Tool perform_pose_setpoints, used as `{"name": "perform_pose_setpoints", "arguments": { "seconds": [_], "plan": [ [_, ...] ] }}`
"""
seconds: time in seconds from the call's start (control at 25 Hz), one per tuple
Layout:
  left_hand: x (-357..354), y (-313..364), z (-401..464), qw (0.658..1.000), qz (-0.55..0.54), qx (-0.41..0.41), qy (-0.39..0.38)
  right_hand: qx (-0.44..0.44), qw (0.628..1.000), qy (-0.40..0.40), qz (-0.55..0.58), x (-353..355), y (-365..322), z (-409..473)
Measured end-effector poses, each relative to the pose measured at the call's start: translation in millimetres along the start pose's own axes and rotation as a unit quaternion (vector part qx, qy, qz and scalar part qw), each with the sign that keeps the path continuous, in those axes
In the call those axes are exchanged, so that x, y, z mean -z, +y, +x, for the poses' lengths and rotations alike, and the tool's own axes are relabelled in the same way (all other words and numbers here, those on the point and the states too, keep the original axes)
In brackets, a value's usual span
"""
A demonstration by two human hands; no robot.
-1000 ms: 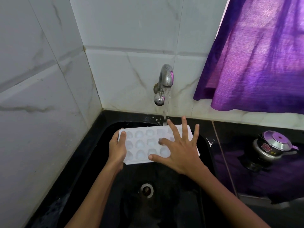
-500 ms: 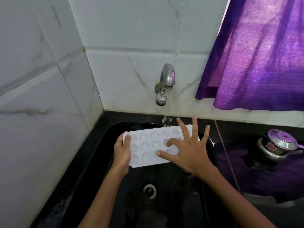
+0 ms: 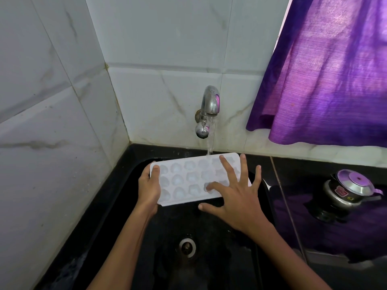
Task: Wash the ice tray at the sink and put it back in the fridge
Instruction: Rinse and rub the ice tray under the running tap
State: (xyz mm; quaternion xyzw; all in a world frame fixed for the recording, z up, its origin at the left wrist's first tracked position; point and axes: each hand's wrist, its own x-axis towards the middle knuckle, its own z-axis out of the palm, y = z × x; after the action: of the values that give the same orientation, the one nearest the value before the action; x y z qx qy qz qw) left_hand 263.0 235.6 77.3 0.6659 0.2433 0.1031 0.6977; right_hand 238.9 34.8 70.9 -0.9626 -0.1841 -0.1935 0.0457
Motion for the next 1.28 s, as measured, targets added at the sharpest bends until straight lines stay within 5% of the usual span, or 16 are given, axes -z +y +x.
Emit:
{"name": "perform_pose_setpoints", "arguments": {
  "seconds": [1.28],
  "plan": [
    [-10.1,3.1,1.3,1.0,-0.02,-0.003,0.022,-0.024,1.0,-0.001,0.016,2.0,5.2,3.8]
  ]
}}
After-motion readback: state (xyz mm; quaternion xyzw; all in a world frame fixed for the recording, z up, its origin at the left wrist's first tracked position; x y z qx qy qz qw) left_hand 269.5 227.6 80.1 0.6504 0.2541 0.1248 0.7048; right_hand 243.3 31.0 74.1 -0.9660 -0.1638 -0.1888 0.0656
